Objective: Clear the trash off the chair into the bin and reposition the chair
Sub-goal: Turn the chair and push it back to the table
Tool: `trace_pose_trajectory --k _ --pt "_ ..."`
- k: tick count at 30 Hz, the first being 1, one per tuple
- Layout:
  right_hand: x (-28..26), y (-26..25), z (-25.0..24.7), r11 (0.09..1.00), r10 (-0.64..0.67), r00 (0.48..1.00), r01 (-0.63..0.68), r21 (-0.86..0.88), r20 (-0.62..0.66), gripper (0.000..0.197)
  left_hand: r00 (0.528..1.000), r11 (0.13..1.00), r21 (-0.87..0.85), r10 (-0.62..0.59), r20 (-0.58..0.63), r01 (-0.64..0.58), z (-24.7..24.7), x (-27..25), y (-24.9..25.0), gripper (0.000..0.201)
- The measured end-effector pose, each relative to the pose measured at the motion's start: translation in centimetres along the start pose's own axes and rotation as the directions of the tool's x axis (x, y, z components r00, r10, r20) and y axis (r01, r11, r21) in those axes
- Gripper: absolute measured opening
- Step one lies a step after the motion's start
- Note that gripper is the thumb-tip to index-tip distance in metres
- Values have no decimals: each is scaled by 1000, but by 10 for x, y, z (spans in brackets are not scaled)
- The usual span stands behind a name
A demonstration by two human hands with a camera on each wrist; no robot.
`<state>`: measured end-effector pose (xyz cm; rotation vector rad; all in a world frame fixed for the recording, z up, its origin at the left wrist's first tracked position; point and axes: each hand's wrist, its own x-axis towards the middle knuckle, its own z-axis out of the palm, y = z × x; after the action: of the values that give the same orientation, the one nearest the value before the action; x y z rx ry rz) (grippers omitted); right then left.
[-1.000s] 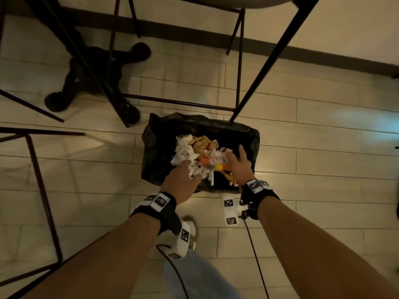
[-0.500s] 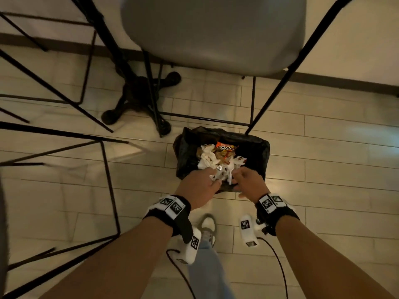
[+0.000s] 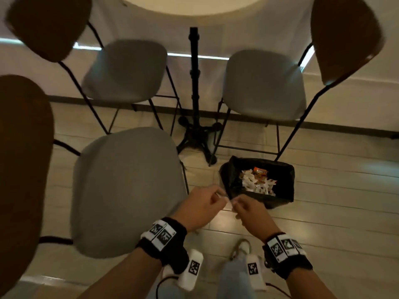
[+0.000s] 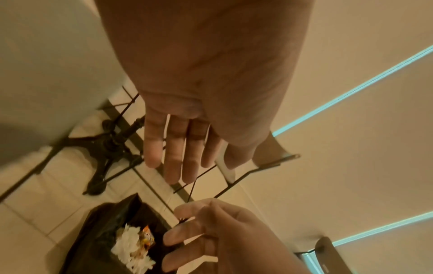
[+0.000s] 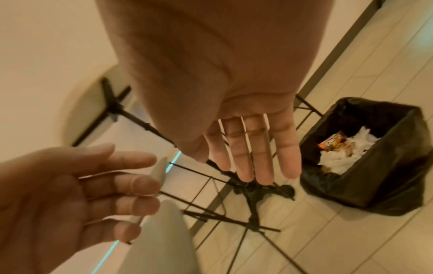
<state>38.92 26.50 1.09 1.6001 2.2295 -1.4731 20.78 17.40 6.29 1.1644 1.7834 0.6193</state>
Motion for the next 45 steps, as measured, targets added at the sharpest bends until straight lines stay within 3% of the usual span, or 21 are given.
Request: trace_pose_trajectory --k 3,10,16,18,21,23,26,28,30,33,36,39,41,45 --pt "-44 -63 32 994 -110 993 111 -20 41 16 999 998 46 33 -36 -32 -63 -56 5 22" --pt "-99 -178 83 941 -330 937 336 -38 110 19 977 913 396 167 -129 -104 -201 -134 20 28" --pt "-143 -266 131 892 -451 891 453 -15 50 20 990 875 476 131 -59 -87 -301 -183 7 34" --pt "-159 -302 156 879 -476 875 477 3 87 26 994 860 504 112 -18 -87 -338 -197 -6 44" --pt "-181 -362 201 877 -468 850 480 9 242 55 993 811 574 63 104 -112 -395 -216 -31 63" --pt "-194 -401 238 871 -469 821 491 17 326 75 988 744 659 12 152 -110 -429 -226 -53 70" --pt "-203 -439 295 837 -485 802 541 -81 348 94 975 489 848 27 220 -205 -465 -224 -102 72" --pt "-200 -445 326 812 -458 852 517 -271 254 88 944 375 877 -16 330 -300 -476 -219 -138 68" --pt "-198 -444 340 806 -404 908 412 -426 112 76 910 314 866 -13 414 -389 -483 -216 -169 72" --pt "-202 -442 340 733 -415 908 369 -571 55 51 884 296 833 120 453 -467 -490 -220 -204 83" --pt "-210 -441 338 755 -430 903 371 -541 19 38 859 280 815 247 449 -507 -488 -223 -219 83" --pt "-214 -433 335 786 -420 907 361 -502 -7 47 851 346 787 337 404 -510 -480 -221 -228 77" --pt "-217 -428 327 795 -409 912 349 -497 -14 50 827 345 779 429 364 -523 -471 -221 -233 77" --pt "-225 -398 294 838 -306 948 225 -496 -87 40 798 364 774 532 284 -518 -434 -226 -225 81"
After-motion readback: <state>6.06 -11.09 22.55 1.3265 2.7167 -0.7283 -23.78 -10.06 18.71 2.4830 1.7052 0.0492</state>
